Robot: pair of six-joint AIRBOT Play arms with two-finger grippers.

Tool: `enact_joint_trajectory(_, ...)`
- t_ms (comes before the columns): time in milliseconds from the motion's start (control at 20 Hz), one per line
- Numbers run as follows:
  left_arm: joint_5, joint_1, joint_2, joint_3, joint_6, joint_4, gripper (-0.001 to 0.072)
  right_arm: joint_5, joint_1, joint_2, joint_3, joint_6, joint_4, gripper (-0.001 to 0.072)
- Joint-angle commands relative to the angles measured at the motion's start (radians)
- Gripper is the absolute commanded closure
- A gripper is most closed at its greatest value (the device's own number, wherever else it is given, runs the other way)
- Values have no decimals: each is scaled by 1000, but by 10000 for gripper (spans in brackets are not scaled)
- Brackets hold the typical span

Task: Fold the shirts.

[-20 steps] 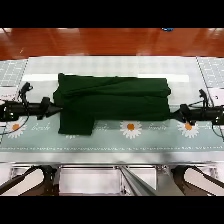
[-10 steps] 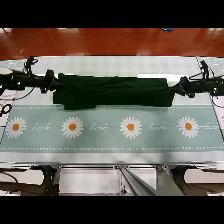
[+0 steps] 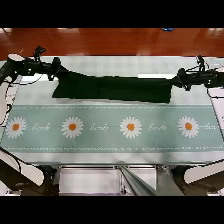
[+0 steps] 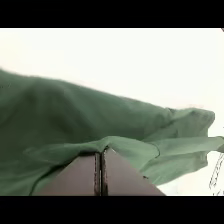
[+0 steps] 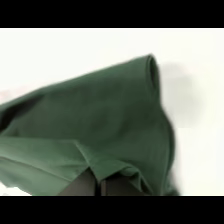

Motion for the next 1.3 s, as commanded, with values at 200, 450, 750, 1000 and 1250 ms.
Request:
enact_joint_trajectory(200, -148, 50, -29, 90, -50, 23, 202, -32, -3, -6, 51, 5, -8, 304)
enact_joint_trajectory(450, -230, 218, 174, 85, -55, 142, 202, 206, -225, 143, 60, 6, -158, 305)
enact_joint_trajectory(750, 68, 169, 643, -377, 127, 154, 202, -105, -305, 341, -385, 9, -64, 293)
enact_joint_trajectory(1000, 226, -30, 850, -703, 137, 154, 202, -145, -169, 236, -427, -43, 98, 293)
enact_joint_trajectory(1250, 222, -102, 834, -714, 136, 151, 202, -166, -60, 89, -322, 19, 111, 293)
